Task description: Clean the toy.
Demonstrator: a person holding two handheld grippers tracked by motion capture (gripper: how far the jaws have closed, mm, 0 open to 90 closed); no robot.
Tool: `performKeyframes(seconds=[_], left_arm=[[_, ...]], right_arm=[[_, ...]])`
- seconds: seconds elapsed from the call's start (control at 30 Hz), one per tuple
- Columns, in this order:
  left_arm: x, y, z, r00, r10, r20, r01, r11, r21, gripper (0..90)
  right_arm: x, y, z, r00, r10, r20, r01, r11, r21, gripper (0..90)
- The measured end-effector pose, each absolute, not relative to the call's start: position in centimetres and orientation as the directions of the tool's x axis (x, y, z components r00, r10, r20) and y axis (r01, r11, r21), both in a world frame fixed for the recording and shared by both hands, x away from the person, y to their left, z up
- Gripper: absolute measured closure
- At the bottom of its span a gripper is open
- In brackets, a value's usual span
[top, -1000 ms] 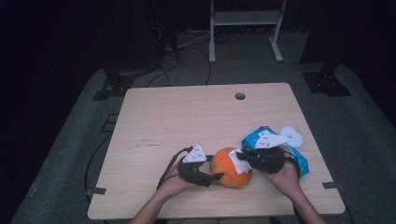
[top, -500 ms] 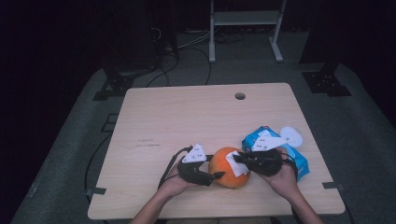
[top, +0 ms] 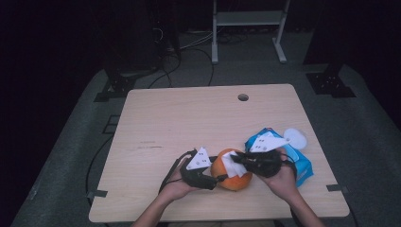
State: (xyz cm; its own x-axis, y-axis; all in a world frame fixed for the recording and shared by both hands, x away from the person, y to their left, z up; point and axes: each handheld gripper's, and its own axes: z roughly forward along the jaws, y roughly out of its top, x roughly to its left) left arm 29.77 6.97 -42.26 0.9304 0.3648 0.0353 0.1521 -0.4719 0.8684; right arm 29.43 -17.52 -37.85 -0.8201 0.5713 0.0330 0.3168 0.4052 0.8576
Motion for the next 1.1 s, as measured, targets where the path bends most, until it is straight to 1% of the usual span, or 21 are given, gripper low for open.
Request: performKeyframes(seconds=[0.07, 0.1, 0.17, 0.2, 0.23, 0.27, 0.33, 0.4, 0.47, 0.5, 0.53, 0.57, 0.63, 0.73, 0.8, 0.83, 0.93, 0.97, 1.0, 1.03, 1.1], left_arm=[[30.2, 7.3, -42.4, 0.928, 0.372, 0.016, 0.171, -0.465, 0.869, 32.9], [30.5, 7.6, -42.6, 0.924, 0.381, -0.021, 0.206, -0.45, 0.869, 31.9], [31.1, 8.0, -42.8, 0.918, 0.386, -0.094, 0.268, -0.427, 0.864, 24.7], [31.4, 8.2, -43.0, 0.918, 0.369, -0.148, 0.305, -0.414, 0.858, 20.9], [31.9, 8.4, -43.4, 0.91, 0.348, -0.227, 0.361, -0.39, 0.847, 17.2], [32.0, 8.6, -43.6, 0.901, 0.351, -0.256, 0.388, -0.384, 0.838, 11.9], [32.2, 8.6, -43.8, 0.89, 0.356, -0.284, 0.419, -0.397, 0.817, 8.4], [32.3, 8.6, -44.1, 0.893, 0.356, -0.277, 0.419, -0.425, 0.803, 5.0], [32.0, 8.5, -44.2, 0.899, 0.362, -0.246, 0.401, -0.456, 0.794, 5.3], [31.9, 8.6, -44.1, 0.904, 0.365, -0.221, 0.382, -0.462, 0.8, 8.4], [31.8, 8.6, -44.0, 0.908, 0.367, -0.203, 0.367, -0.461, 0.808, 14.2], [31.6, 8.7, -43.8, 0.913, 0.37, -0.173, 0.343, -0.463, 0.817, 19.7], [31.3, 8.5, -43.3, 0.92, 0.38, -0.097, 0.28, -0.462, 0.841, 27.4], [30.9, 8.2, -42.5, 0.92, 0.389, 0.036, 0.17, -0.48, 0.861, 30.2], [30.9, 8.2, -42.5, 0.919, 0.387, 0.08, 0.136, -0.499, 0.856, 29.2], [31.1, 8.3, -42.8, 0.918, 0.392, 0.066, 0.149, -0.494, 0.856, 26.7], [31.7, 8.7, -43.4, 0.912, 0.409, -0.02, 0.224, -0.457, 0.861, 12.0], [31.8, 8.8, -43.3, 0.912, 0.408, -0.048, 0.241, -0.438, 0.866, 10.1], [31.8, 8.8, -43.2, 0.911, 0.407, -0.059, 0.246, -0.425, 0.871, 9.8], [31.7, 8.8, -43.2, 0.915, 0.401, -0.05, 0.238, -0.436, 0.868, 10.8], [31.5, 8.8, -43.2, 0.92, 0.392, -0.015, 0.209, -0.459, 0.863, 18.3]], right_arm=[[30.1, -18.7, -38.3, -0.796, 0.603, 0.046, 0.35, 0.397, 0.848, 83.5], [30.4, -19.2, -38.8, -0.787, 0.616, 0.049, 0.368, 0.403, 0.838, 83.5], [30.8, -19.7, -39.8, -0.779, 0.622, 0.078, 0.408, 0.408, 0.817, 83.5], [30.8, -19.6, -40.2, -0.78, 0.619, 0.09, 0.42, 0.413, 0.808, 83.5], [30.7, -19.5, -40.4, -0.786, 0.611, 0.097, 0.423, 0.416, 0.805, 83.5], [30.4, -19.1, -40.5, -0.8, 0.589, 0.113, 0.421, 0.417, 0.806, 83.5], [29.9, -18.2, -40.5, -0.822, 0.558, 0.111, 0.404, 0.435, 0.805, 83.4], [29.3, -17.1, -40.5, -0.845, 0.524, 0.107, 0.385, 0.457, 0.801, 83.4], [28.8, -16.1, -40.7, -0.86, 0.504, 0.085, 0.361, 0.481, 0.799, 83.3], [28.7, -15.8, -40.7, -0.863, 0.501, 0.067, 0.349, 0.494, 0.796, 83.3], [28.7, -15.7, -40.7, -0.861, 0.505, 0.06, 0.346, 0.496, 0.796, 83.3], [28.7, -15.7, -40.6, -0.859, 0.508, 0.059, 0.346, 0.491, 0.799, 83.3], [28.7, -16.0, -40.4, -0.854, 0.517, 0.061, 0.346, 0.477, 0.808, 83.3], [28.8, -16.4, -39.8, -0.845, 0.533, 0.052, 0.337, 0.454, 0.825, 83.3], [29.1, -16.6, -39.8, -0.842, 0.535, 0.067, 0.346, 0.442, 0.827, 83.4], [29.2, -16.6, -40.0, -0.842, 0.534, 0.075, 0.353, 0.44, 0.825, 83.4], [29.3, -16.1, -40.8, -0.843, 0.532, 0.078, 0.361, 0.453, 0.815, 83.4], [29.2, -15.9, -40.9, -0.844, 0.53, 0.081, 0.361, 0.452, 0.816, 83.4], [29.0, -15.7, -40.9, -0.848, 0.526, 0.07, 0.352, 0.459, 0.816, 83.4], [28.9, -15.5, -40.9, -0.85, 0.523, 0.059, 0.344, 0.468, 0.814, 83.4], [28.8, -15.3, -40.8, -0.853, 0.52, 0.034, 0.328, 0.486, 0.81, 83.4]])
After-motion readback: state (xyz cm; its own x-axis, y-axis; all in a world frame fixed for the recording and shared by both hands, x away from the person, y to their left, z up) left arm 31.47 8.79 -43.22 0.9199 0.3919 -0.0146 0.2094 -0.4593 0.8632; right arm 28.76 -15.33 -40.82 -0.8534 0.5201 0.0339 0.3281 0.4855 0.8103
